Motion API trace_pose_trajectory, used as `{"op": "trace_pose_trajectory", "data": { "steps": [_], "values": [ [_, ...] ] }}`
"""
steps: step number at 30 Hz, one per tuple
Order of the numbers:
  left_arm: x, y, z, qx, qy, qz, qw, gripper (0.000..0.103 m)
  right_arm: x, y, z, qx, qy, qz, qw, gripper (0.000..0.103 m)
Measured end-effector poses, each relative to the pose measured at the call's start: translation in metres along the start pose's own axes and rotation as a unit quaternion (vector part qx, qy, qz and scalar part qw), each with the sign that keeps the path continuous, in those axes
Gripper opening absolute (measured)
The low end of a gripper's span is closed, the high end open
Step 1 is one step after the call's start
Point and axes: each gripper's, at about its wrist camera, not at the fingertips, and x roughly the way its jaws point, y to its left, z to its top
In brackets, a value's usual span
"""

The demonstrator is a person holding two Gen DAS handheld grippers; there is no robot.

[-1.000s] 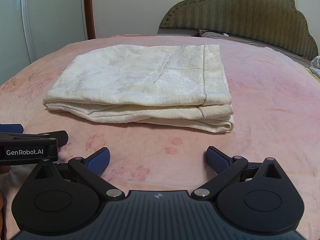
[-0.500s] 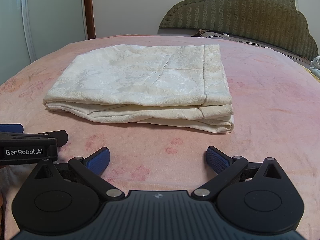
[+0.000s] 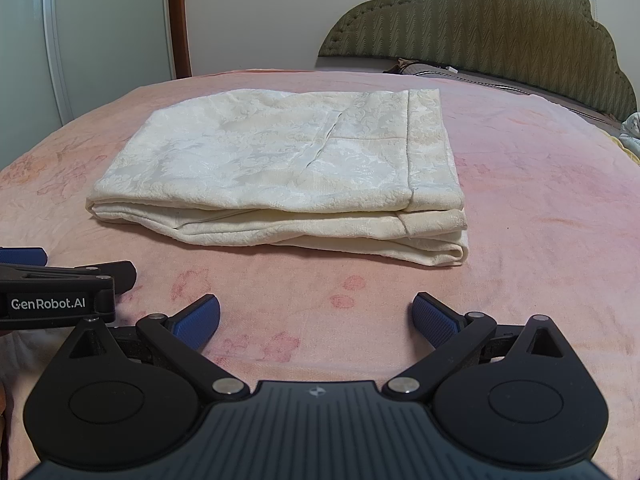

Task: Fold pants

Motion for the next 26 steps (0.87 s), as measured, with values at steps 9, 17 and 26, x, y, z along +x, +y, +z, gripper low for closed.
{"op": "trace_pose_trajectory", "data": {
  "steps": [9, 17, 26],
  "values": [
    [0.0015, 0.0016, 0.0009, 0.0, 0.003, -0.004, 1.0, 0.103, 0.0, 0.0003, 0.0, 0.0, 0.0, 0.0, 1.0, 0.103],
    [0.0012, 0.0012, 0.0008, 0.0, 0.003, -0.004, 1.0, 0.103, -0.0001, 0.0003, 0.0, 0.0, 0.0, 0.0, 1.0, 0.103],
    [0.0025, 0.0053, 0.0036, 0.003, 0.005, -0.016, 0.9999, 0.103, -0.0001, 0.0002, 0.0001, 0.0, 0.0, 0.0, 1.0, 0.103]
  ]
}}
